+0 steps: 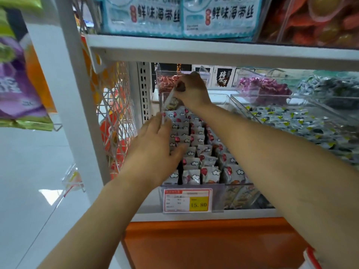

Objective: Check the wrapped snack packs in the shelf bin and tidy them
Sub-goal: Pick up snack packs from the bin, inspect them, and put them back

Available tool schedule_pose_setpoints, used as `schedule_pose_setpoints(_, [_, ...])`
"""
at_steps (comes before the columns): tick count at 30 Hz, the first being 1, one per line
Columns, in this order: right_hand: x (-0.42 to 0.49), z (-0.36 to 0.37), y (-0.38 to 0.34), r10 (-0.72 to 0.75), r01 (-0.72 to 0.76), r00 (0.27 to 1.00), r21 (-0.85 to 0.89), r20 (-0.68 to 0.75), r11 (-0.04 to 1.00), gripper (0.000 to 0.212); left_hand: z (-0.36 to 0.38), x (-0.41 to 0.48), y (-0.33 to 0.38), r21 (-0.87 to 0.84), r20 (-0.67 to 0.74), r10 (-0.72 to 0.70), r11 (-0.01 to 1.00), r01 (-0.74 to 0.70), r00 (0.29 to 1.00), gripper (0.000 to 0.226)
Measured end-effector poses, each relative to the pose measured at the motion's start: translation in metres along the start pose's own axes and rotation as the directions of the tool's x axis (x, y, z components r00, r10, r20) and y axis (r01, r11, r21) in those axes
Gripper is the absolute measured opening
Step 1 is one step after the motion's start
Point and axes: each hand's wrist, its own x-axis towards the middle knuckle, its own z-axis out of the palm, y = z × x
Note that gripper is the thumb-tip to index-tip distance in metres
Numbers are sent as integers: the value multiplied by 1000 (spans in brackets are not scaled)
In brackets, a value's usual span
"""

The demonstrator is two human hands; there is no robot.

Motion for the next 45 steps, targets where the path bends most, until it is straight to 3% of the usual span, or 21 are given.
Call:
schedule_pose_setpoints(5, [-4, 19, -2, -26, 36, 980, -48, 197, 998, 8, 0, 1, -1, -24, 9, -2, 1000, 2, 1000, 70])
schedule_pose_setpoints(7, [-7, 24, 0, -18, 50, 962, -111, 273, 993, 15, 0, 0, -1, -31, 15, -1, 1000, 1, 1000, 70])
schedule_pose_setpoints(11, [-8, 17, 9, 84, -85, 988, 2, 132, 996, 21, 1, 0, -1, -55, 15, -5, 998, 6, 1000, 69])
schedule_pose_setpoints(15, [-16, 10, 11, 31, -39, 992, 66, 119, 997, 20, 1, 0, 0, -76, 18, -17, 997, 18, 1000, 68])
schedule_pose_setpoints(19, [-28, 13, 2, -108, 157, 952, -155, 285, 975, 21, 3, 0, 0, -90, 5, -21, 996, 22, 1000, 66])
schedule_pose_setpoints(22, [-25, 6, -6, -70, 157, 930, -215, 361, 964, 23, 3, 1, -1, -97, 1, -25, 995, 25, 1000, 64])
schedule_pose_setpoints(27, [-54, -38, -14, 63, -87, 987, 162, 145, 983, 30, -1, -4, 1, -150, -17, -49, 988, 46, 999, 60])
schedule_pose_setpoints(33, [-150, -85, -22, 115, -147, 983, 244, 141, 958, 33, -5, -28, 6, -121, -67, -30, 992, 22, 997, 53])
schedule_pose_setpoints(40, [-197, -102, -33, -3, -6, 993, 71, 122, 997, 15, -7, -54, 17, -111, -49, 9, 994, -15, 999, 44])
schedule_pose_setpoints(45, [-193, -89, -41, -109, 144, 972, -162, 206, 976, 20, -1, -61, 19, -21, 10, 59, 998, -59, 998, 43])
